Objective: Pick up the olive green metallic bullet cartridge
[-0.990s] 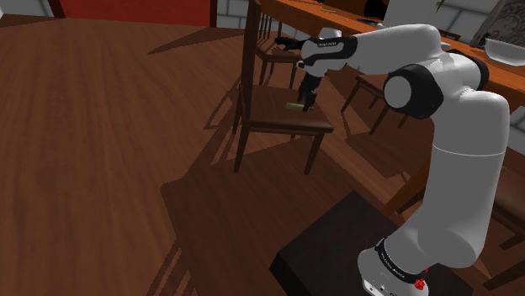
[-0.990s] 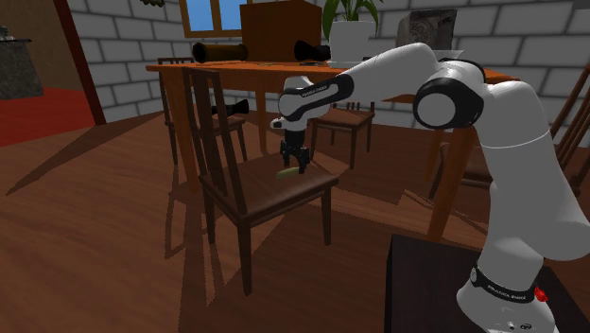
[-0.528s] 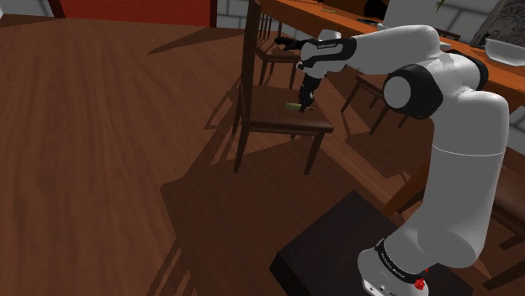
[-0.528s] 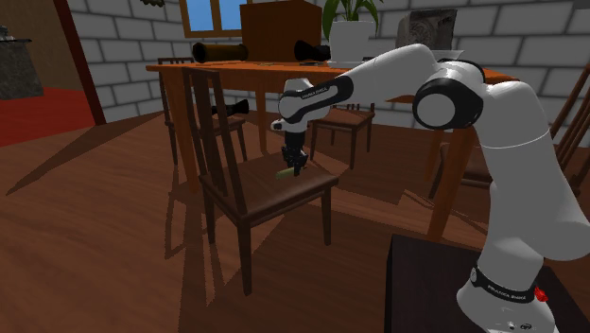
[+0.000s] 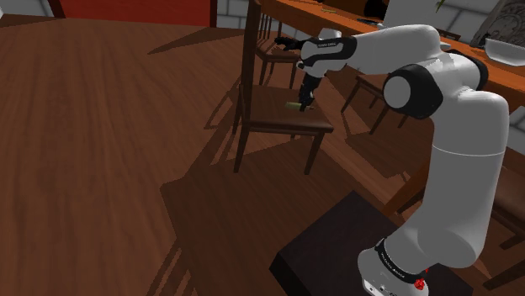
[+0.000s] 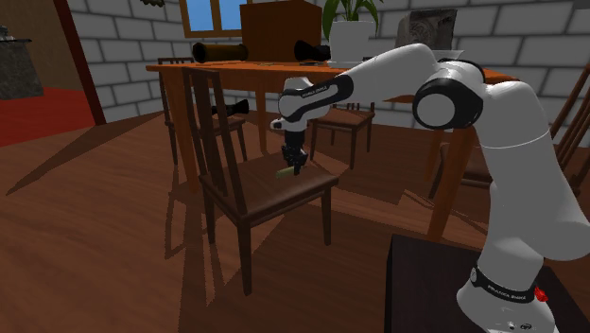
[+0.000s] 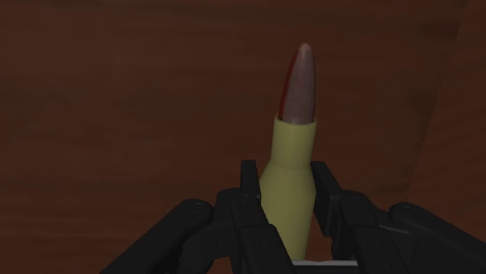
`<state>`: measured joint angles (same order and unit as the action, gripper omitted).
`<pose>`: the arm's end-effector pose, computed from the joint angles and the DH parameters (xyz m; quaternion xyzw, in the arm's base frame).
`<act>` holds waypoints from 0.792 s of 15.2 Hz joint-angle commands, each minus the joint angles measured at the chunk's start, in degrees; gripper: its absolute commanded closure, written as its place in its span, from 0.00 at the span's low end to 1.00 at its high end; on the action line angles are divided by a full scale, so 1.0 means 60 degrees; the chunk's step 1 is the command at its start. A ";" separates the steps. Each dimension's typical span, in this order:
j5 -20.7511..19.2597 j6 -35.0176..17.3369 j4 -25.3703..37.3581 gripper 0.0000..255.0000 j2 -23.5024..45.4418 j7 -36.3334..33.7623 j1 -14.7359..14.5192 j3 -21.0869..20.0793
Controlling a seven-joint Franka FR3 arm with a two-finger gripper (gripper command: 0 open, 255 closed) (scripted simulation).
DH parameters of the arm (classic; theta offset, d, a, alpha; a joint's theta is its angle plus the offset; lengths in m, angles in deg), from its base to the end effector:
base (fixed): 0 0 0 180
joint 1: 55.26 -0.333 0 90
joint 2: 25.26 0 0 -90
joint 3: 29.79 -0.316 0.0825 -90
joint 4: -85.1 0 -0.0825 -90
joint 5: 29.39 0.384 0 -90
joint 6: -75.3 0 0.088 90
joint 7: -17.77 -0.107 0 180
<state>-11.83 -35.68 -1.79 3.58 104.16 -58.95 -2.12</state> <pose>0.6514 -0.2120 0.3942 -0.8712 -0.4899 -0.0177 0.0254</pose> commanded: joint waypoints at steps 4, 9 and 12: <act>-0.0114 0.0519 0.0349 1.00 -0.0184 -0.0093 0.0001 0.0059; -0.0197 0.1093 0.0831 1.00 -0.0297 -0.0185 0.0033 0.0103; -0.0233 0.1452 0.1161 1.00 -0.0337 -0.0235 0.0066 0.0123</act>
<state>-13.20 -27.88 4.18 1.46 102.84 -58.72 -1.42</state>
